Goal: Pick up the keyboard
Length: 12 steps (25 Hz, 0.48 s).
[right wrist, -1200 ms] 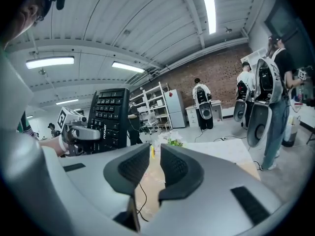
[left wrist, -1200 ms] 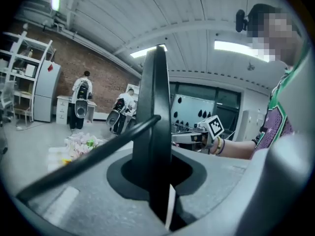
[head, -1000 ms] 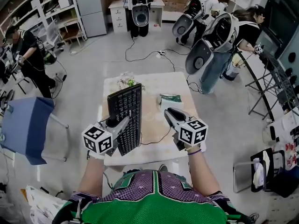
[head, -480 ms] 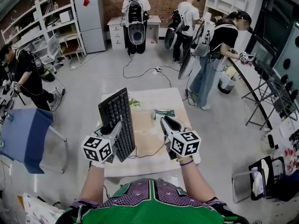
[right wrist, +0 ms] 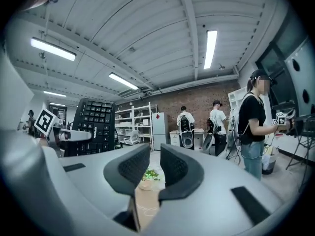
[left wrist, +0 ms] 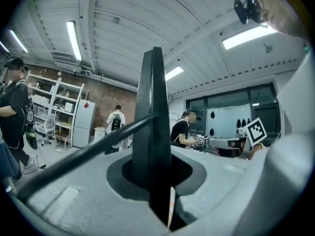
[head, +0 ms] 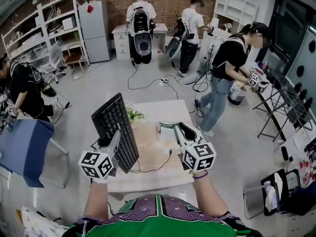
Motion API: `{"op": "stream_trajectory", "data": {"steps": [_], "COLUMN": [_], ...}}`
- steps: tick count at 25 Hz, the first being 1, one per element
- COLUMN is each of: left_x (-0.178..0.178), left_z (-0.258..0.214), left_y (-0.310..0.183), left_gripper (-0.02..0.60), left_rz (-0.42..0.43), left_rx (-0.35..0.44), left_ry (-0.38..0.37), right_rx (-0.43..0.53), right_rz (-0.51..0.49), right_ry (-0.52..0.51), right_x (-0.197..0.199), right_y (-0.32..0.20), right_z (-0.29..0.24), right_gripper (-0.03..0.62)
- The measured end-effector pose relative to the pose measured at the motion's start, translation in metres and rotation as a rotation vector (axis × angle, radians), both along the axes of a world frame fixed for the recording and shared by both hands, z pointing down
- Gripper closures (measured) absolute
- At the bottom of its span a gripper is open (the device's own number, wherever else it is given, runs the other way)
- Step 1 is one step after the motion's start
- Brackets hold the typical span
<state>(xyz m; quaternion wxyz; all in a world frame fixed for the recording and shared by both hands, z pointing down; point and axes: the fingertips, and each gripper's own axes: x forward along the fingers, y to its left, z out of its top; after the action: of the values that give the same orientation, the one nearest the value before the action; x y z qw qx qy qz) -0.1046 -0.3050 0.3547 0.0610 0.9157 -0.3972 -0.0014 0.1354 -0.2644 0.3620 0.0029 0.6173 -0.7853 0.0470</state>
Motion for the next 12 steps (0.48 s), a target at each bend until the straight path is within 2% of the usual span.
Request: {"op": "stream_trajectory", "data": {"steps": [5, 12], "left_x": [-0.010, -0.021], "left_z": [-0.025, -0.056], "left_y": [0.004, 0.004], "left_gripper": [0.500, 0.499], "left_rz": [-0.040, -0.095], "left_rx": [0.046, 0.094], "left_ry": [0.044, 0.067], "right_rx": [0.025, 0.062], "right_rz": [0.023, 0.049], "right_ry": [0.015, 0.022], "right_x": [0.010, 0.019], "right_y": [0.000, -0.001], "right_z": [-0.005, -0.023], "right_gripper": [0.525, 0.539]}}
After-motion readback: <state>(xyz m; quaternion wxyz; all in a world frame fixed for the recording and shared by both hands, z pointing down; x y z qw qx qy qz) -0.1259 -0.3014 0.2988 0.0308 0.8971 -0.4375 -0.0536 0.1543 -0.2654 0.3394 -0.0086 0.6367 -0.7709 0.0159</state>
